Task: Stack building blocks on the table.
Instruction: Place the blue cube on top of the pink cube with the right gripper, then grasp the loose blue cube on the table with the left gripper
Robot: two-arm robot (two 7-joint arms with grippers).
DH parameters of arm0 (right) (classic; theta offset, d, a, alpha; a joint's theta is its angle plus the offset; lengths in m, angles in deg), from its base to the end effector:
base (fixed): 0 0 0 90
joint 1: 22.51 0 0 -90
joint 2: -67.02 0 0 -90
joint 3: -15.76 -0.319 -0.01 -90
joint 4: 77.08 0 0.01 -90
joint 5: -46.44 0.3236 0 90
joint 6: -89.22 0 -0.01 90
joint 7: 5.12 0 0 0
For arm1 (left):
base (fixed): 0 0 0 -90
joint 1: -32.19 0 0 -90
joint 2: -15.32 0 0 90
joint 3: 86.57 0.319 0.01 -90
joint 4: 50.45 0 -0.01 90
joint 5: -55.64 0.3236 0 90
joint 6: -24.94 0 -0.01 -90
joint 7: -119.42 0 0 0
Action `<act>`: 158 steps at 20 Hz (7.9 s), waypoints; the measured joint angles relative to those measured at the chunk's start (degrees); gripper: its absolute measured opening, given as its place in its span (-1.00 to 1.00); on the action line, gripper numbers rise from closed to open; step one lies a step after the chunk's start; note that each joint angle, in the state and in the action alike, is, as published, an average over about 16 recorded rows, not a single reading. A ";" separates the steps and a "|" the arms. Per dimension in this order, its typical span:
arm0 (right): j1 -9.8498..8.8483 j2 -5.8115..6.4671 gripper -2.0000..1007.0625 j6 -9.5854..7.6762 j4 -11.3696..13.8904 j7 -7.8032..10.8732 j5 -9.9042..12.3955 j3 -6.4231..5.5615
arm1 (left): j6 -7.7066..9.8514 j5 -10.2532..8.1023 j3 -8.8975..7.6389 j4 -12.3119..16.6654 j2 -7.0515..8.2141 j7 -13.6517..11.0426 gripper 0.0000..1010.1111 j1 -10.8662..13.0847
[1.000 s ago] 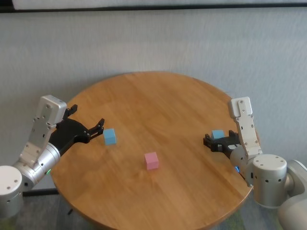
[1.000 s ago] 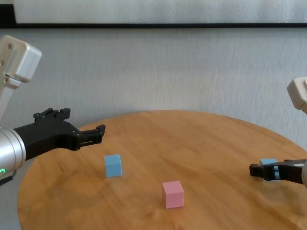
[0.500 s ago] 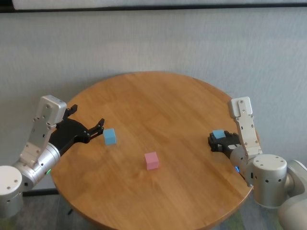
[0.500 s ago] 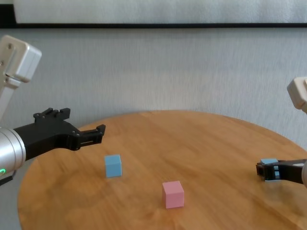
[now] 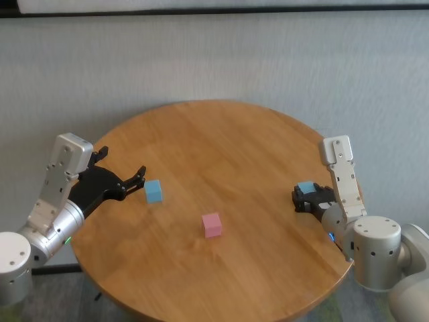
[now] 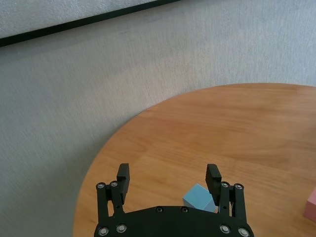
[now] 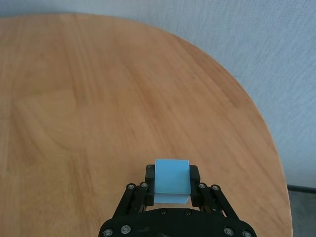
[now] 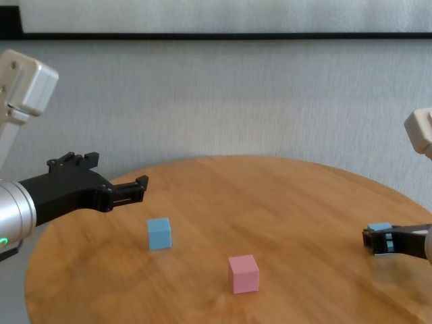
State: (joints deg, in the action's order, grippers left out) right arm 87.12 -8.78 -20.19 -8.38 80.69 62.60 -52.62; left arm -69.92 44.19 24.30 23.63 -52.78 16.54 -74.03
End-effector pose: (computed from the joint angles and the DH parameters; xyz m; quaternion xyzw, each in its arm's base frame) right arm 0.4329 0.0026 -0.3416 -0.2036 0.1064 -0.6282 0.7433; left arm 0.4154 0.0480 -0.3297 0.0999 -0.0772 0.5192 0.8452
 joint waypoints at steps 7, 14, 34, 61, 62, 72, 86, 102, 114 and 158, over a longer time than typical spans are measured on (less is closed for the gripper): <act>-0.02 2.58 -0.28 2.34 2.12 8.16 -0.15 1.86 | 0.00 0.00 0.00 0.00 0.00 0.00 0.98 0.00; 0.95 6.31 -0.28 3.76 4.89 20.55 0.07 4.80 | 0.00 0.00 0.00 0.00 0.00 0.00 0.98 0.00; 9.88 9.17 -0.28 5.29 2.78 41.40 -1.19 14.67 | 0.00 0.00 0.00 0.00 0.00 0.00 0.98 0.00; 12.92 6.75 -0.28 4.14 -1.82 41.52 -3.57 17.28 | 0.00 0.00 0.00 0.00 0.00 0.00 0.98 0.00; 12.84 6.73 -0.28 4.00 -1.73 41.43 -3.50 17.24 | 0.00 0.00 0.00 0.00 0.00 0.00 0.98 0.00; 12.08 6.58 -0.28 2.43 -0.73 40.55 -3.11 16.98 | 0.00 0.00 0.00 0.00 0.00 0.00 0.98 0.00; 12.25 5.89 -0.28 1.95 -1.56 40.17 -3.44 17.12 | 0.00 0.00 0.00 0.00 0.00 0.00 0.98 0.00; 13.11 4.78 -0.28 2.54 -3.67 39.90 -4.54 17.53 | 0.00 0.00 0.00 0.00 0.00 0.00 0.98 0.00; 13.39 4.59 -0.19 2.43 -4.20 39.65 -5.09 17.67 | 0.00 0.00 0.00 0.00 0.00 0.00 0.98 0.00; 2.14 0.30 0.99 24.93 2.59 12.64 -6.95 0.55 | 0.00 0.00 0.00 0.00 0.00 0.00 0.98 0.00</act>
State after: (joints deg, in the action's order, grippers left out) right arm 89.27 -8.48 4.74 -5.79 93.33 55.65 -52.06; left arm -69.92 44.19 24.30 23.63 -52.78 16.54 -74.03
